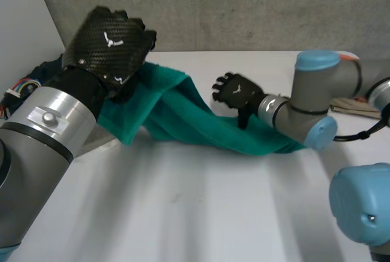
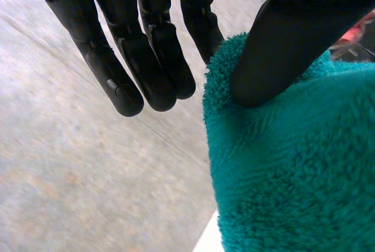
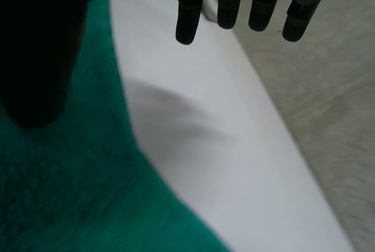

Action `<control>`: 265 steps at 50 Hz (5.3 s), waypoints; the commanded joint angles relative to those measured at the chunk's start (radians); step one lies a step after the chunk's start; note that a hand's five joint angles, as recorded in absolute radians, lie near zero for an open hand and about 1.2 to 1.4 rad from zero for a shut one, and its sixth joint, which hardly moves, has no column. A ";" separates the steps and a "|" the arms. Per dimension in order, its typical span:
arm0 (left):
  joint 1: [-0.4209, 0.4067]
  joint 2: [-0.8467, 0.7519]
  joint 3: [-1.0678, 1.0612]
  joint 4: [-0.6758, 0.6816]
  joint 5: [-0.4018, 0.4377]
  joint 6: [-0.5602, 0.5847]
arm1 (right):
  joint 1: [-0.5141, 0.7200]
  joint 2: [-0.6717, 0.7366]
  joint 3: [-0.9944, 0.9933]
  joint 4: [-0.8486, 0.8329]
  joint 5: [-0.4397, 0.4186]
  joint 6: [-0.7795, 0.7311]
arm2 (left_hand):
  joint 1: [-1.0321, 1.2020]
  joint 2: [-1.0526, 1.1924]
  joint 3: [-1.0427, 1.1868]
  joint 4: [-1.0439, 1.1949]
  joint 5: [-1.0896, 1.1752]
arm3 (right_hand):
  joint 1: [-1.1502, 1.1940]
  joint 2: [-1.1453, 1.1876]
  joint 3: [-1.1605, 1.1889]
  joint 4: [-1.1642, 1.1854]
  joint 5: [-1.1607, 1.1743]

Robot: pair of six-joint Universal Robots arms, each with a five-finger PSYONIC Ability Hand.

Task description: Fold the laundry.

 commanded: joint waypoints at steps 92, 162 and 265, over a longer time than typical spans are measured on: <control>0.205 -0.521 0.376 0.079 0.057 -0.354 | -0.148 -0.757 1.036 -0.598 0.217 0.439 | 0.232 0.200 0.204 0.195 0.243 | 0.936 1.189 1.187 1.183 1.179; 0.025 -0.811 0.481 -0.265 -0.334 -0.210 | -0.144 -0.357 0.279 0.275 0.121 0.203 | -0.990 -1.022 -1.018 -1.026 -0.978 | 0.936 1.189 1.187 1.183 1.179; 0.300 -0.828 0.625 -0.116 0.020 -0.235 | -0.170 -0.525 1.103 -0.737 0.293 0.119 | 0.232 0.200 0.204 0.195 0.243 | 0.930 1.183 1.181 1.176 1.173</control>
